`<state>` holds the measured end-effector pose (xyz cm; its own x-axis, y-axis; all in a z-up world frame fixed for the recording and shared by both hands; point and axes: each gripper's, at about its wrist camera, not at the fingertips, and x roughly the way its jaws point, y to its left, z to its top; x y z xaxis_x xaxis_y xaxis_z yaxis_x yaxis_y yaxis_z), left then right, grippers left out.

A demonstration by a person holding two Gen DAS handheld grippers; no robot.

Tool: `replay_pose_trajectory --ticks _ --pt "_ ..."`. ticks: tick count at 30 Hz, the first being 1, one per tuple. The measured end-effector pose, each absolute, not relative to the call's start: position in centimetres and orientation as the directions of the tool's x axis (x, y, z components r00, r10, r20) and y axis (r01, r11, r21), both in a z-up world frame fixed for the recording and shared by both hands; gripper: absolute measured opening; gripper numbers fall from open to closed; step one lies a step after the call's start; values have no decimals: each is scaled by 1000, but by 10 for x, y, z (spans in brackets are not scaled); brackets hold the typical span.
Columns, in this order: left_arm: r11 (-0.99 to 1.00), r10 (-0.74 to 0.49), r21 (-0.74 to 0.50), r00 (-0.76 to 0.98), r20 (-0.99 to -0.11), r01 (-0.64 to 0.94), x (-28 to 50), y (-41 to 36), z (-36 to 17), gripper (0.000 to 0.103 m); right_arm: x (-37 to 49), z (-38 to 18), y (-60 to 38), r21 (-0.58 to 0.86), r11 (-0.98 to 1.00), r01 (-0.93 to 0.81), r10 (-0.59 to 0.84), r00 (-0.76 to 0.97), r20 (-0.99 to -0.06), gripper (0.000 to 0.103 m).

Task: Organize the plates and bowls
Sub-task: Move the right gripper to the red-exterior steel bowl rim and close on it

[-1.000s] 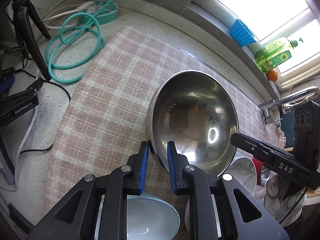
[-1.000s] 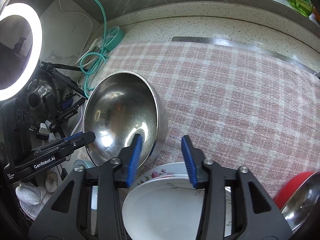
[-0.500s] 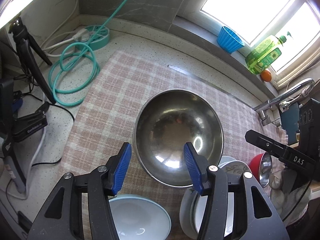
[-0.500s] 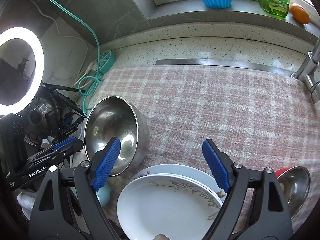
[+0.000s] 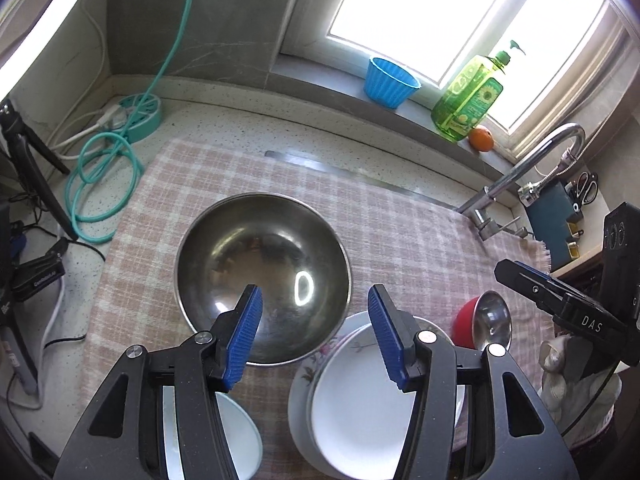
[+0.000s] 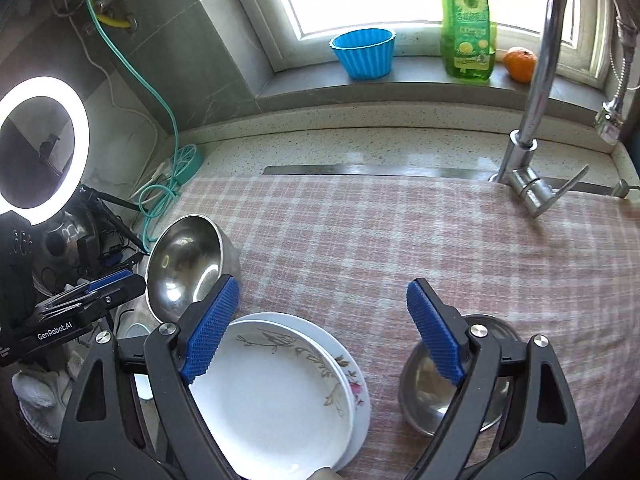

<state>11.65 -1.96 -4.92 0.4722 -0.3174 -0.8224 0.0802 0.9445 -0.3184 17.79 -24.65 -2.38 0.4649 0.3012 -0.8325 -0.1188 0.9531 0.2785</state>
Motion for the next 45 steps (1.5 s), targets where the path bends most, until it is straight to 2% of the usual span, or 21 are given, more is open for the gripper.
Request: replay_pose_trajectory --ticks 13,22,31,36,39,45 --pt "915 -402 -336 411 -819 225 107 -97 -51 54 139 -28 -348 235 971 53 177 501 -847 92" --pt "885 -445 -348 341 -828 311 99 -161 -68 54 119 -62 -389 254 961 111 181 443 -878 92" --pt "865 -460 -362 260 -849 347 95 -206 -94 54 108 -83 -395 264 960 90 209 396 -894 92" --pt "861 -459 -359 245 -854 361 96 -218 -101 50 108 -95 -398 301 948 99 246 367 -897 66" --pt "861 -459 -365 233 -857 353 99 -222 -106 39 111 -102 -402 334 937 108 279 348 -895 51" --pt "863 -463 -384 206 -862 329 103 -225 -115 28 118 -112 -406 371 921 120 317 324 -891 39"
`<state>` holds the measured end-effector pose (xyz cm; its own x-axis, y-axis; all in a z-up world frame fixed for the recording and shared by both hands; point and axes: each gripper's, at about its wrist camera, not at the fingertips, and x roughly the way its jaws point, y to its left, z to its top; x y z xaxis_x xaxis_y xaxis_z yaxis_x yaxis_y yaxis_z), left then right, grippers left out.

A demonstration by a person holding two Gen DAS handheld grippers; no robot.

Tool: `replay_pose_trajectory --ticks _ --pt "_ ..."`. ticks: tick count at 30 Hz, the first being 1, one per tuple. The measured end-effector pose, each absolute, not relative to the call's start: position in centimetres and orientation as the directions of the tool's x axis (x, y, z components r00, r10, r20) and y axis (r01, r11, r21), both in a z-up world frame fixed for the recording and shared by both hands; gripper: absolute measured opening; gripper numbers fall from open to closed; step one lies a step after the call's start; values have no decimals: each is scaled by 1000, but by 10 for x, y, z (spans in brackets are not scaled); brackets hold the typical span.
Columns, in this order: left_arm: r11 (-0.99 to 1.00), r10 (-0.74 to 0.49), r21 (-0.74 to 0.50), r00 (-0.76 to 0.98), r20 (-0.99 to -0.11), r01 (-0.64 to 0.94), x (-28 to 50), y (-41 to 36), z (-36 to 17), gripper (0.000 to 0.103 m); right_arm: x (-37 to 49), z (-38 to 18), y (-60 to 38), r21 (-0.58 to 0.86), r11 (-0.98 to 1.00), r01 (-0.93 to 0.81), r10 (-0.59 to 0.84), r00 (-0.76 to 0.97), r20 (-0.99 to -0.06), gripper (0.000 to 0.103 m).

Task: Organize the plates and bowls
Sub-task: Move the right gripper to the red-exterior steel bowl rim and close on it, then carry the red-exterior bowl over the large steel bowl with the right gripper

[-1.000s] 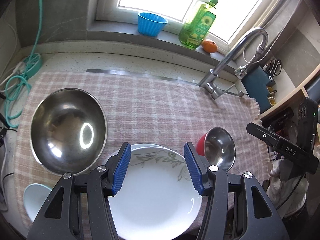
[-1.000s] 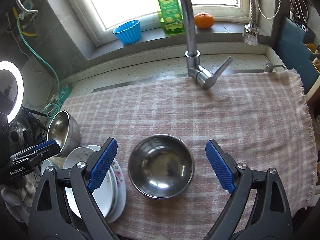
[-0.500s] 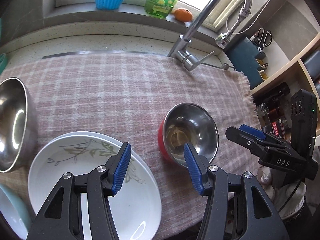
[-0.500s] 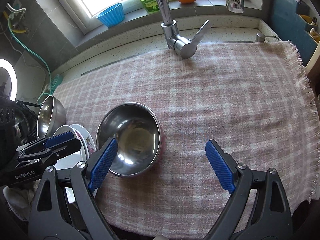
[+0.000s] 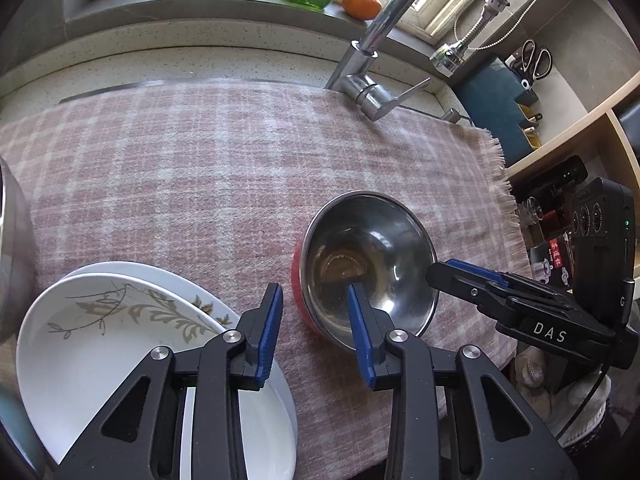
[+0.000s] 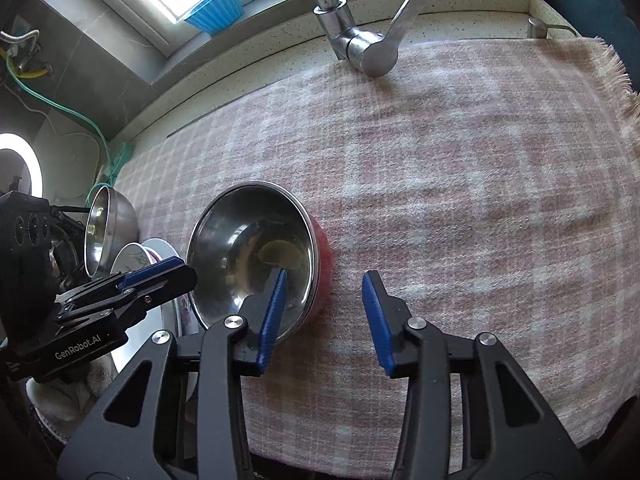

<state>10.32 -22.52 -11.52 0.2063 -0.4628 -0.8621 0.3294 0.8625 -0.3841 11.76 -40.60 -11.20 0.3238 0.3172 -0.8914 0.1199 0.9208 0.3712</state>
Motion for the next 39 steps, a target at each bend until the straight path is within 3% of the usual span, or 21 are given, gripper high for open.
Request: replay_pose_trajectory --ticks 8,11,26,39 --pt "867 -459 -391 188 -869 309 106 -231 -123 12 124 -125 -409 416 900 128 370 279 -886 17" --pt "868 -458 -390 190 -869 308 106 -232 -123 11 125 -123 -406 417 902 116 374 275 -886 11" --pt "848 -500 -420 226 -836 322 101 -208 -87 11 125 -77 -383 406 909 97 355 334 -873 11" --pt "868 -492 -414 365 -790 274 106 -121 -42 11 153 -38 -291 418 907 -53 409 351 -842 11"
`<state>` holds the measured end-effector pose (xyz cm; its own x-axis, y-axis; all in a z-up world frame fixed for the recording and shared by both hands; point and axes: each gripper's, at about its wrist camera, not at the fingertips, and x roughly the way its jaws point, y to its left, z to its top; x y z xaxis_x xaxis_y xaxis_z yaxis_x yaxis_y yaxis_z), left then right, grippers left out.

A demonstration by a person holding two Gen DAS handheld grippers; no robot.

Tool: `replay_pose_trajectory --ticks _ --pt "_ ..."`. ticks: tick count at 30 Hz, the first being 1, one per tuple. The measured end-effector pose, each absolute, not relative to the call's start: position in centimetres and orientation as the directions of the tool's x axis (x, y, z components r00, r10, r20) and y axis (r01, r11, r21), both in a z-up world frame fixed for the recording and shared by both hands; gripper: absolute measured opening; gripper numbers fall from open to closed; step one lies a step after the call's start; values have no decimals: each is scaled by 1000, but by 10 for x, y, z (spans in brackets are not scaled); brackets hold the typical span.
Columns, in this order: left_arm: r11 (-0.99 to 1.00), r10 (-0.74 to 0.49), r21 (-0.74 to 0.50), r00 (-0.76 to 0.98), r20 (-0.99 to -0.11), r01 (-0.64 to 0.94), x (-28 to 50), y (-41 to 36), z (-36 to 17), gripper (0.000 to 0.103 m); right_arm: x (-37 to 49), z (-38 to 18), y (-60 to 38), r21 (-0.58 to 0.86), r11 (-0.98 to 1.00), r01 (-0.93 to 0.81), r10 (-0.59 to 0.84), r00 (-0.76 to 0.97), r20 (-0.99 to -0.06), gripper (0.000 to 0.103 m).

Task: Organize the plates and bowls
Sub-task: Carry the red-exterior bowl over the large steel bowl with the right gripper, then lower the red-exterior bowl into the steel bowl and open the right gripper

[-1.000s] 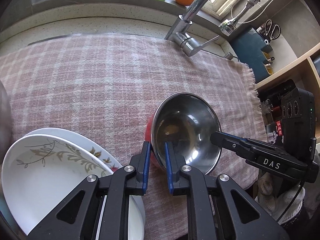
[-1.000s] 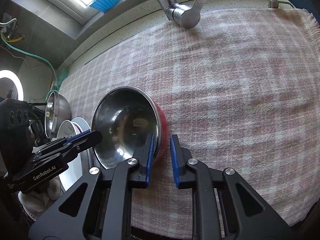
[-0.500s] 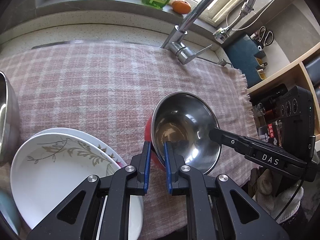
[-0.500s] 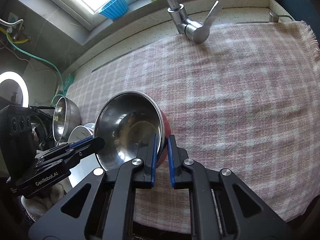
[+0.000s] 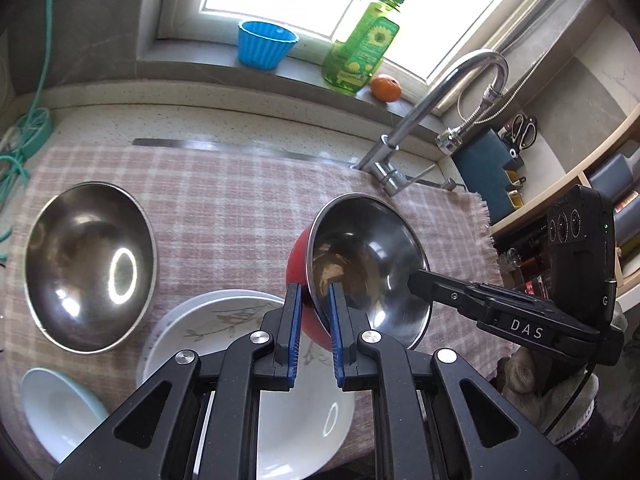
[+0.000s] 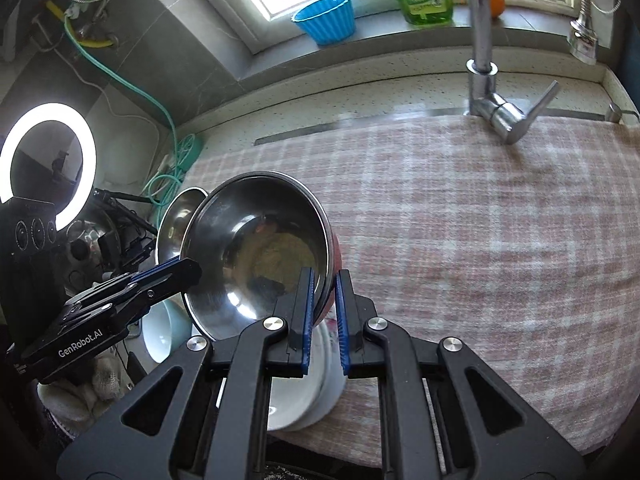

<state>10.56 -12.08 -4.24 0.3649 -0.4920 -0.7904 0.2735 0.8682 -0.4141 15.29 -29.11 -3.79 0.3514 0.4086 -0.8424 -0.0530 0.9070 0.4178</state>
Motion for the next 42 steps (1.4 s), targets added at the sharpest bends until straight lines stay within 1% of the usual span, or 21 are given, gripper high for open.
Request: replay_pose_trajectory --ticks 11,21,29,42 --pt "900 -433 -403 443 -785 166 115 -41 -34 11 186 -27 -199 397 898 -192 439 314 -842 11" --pt "926 -358 -372 463 -811 65 127 15 -49 11 217 -47 -127 347 894 -282 420 260 -870 11" --pt "942 -308 -335 431 -848 14 140 37 -73 11 229 -74 -93 302 900 -314 375 209 -903 11" --pt "965 -249 -263 378 -892 15 149 40 -97 11 237 -101 -73 243 910 -337 315 180 -932 11"
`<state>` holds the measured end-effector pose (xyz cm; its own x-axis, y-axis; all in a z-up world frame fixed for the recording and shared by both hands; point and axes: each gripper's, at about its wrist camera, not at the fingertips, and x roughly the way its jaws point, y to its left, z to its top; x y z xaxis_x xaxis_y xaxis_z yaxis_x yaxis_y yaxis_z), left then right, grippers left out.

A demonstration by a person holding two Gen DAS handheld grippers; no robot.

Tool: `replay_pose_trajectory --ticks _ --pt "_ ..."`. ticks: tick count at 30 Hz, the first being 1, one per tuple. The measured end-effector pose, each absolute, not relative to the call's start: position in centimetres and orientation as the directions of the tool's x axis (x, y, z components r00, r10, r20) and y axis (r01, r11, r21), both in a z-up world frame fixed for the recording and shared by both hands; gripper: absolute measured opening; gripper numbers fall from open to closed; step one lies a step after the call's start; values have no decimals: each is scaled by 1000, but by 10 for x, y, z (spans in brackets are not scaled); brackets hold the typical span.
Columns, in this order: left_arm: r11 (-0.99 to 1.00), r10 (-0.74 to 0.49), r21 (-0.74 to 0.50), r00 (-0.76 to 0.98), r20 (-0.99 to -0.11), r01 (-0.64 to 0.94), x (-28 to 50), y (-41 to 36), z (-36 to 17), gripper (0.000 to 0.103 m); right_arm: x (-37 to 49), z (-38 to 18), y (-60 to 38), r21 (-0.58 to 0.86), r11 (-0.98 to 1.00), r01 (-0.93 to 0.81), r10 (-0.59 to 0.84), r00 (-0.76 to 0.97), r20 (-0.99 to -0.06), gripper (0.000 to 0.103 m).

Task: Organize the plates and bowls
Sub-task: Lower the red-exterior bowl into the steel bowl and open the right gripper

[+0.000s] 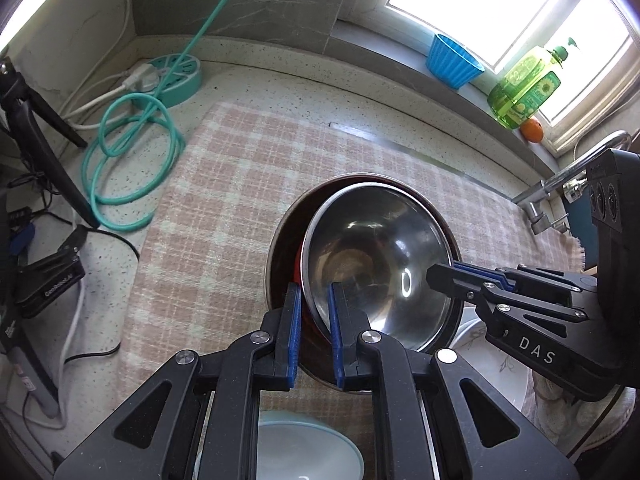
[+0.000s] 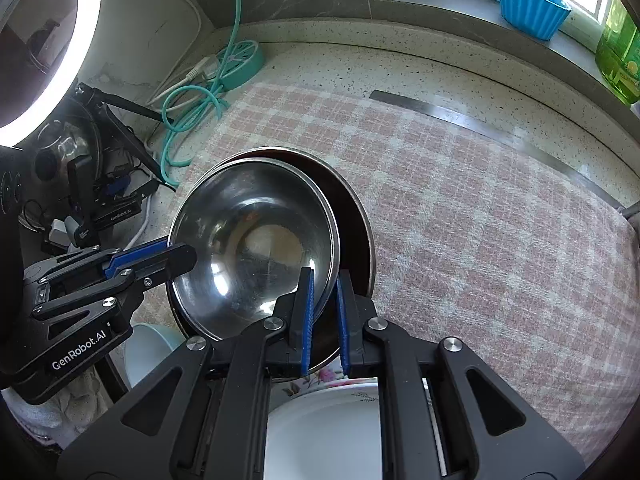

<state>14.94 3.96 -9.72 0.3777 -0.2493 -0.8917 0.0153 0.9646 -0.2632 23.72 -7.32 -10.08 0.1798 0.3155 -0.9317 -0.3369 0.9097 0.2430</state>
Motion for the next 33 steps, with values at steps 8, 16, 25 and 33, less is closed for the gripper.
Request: replay_pose_trajectory --ticks 8,16,25,33 --pt "966 -246 -257 353 -903 17 155 38 -105 11 238 -102 -66 177 914 -365 260 191 -947 11" --pt "965 -254 -262 335 -908 21 158 36 -107 11 241 -103 -63 172 913 -369 251 179 -951 16" --pt "961 -267 -275 322 -908 23 159 36 -106 15 239 -102 -59 212 902 -377 286 153 -946 39" --pt "957 -275 -289 342 -899 11 157 42 -98 15 238 -93 -63 232 900 -369 309 165 -937 43"
